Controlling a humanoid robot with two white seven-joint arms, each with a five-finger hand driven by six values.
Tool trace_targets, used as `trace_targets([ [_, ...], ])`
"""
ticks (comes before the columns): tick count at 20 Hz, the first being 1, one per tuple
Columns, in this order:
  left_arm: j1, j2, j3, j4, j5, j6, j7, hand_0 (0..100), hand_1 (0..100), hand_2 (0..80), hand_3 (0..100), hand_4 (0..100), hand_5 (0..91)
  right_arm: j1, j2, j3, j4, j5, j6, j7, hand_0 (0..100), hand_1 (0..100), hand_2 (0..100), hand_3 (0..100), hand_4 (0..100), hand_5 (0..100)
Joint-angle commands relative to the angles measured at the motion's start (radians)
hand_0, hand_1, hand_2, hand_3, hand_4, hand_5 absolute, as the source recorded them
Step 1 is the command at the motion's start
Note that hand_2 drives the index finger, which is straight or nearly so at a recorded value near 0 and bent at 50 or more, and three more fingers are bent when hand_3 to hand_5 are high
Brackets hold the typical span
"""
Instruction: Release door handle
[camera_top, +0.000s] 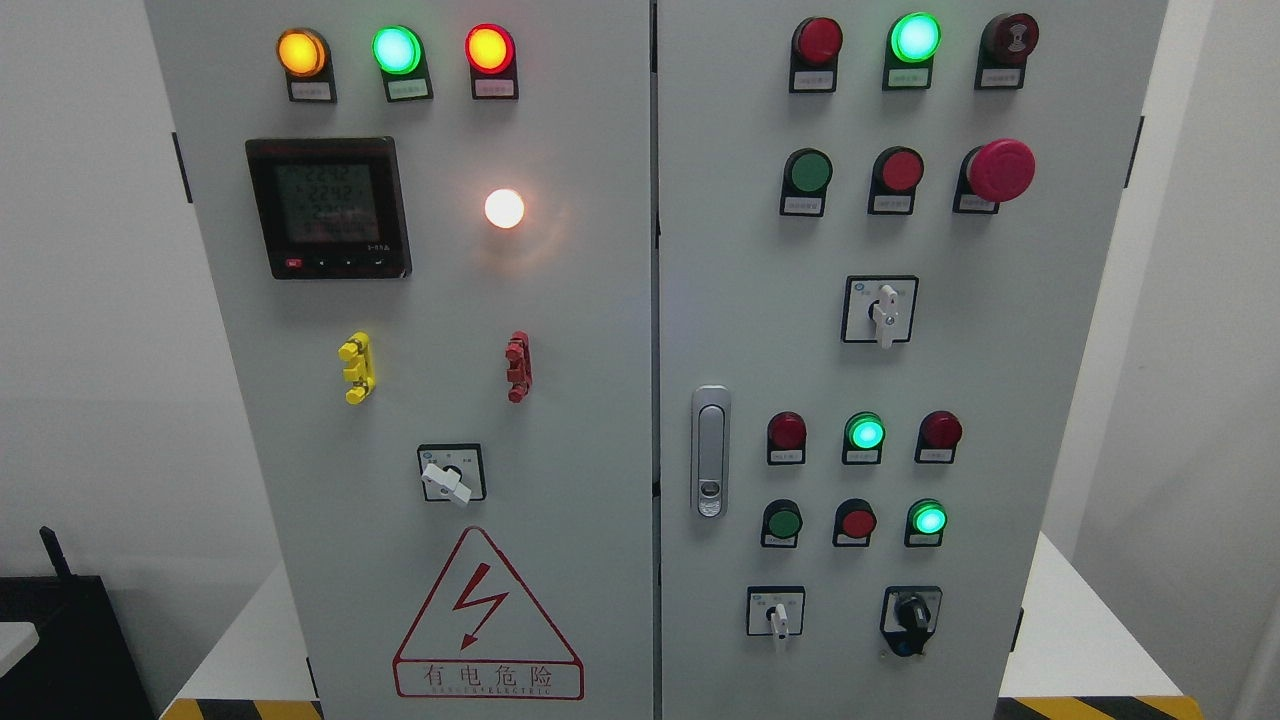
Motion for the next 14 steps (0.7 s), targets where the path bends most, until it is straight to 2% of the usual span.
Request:
trace_targets([
  [1,0.000,0.000,0.011,0.017,0.000,0.000,0.001,12,39,0.0,0,0,0.0,-0.002,-0.001,-0.006,0.000,0.000,-0.001,-0.002,38,5,0,4,0,0],
  [11,0.000,0.000,0.011,0.017,0.000,0.000,0.001,12,39,0.0,0,0,0.0,-0.005,-0.002,-0.001,-0.009,0.027,-0.013,-0.011,37,6,0,8,0,0],
  [12,0.000,0.000,0.011,0.017,0.000,-0.001,0.001,12,39,0.0,0,0,0.0,-0.011,-0.001,0.000,-0.015,0.071,-0.021,-0.014,37,6,0,10,2,0],
  [14,0.000,0.000,0.011,0.017,0.000,0.000,0.001,12,39,0.0,0,0,0.0,-0.037,0.001,0.002,-0.009,0.240,-0.076,-0.052,35,9,0,20,14,0],
])
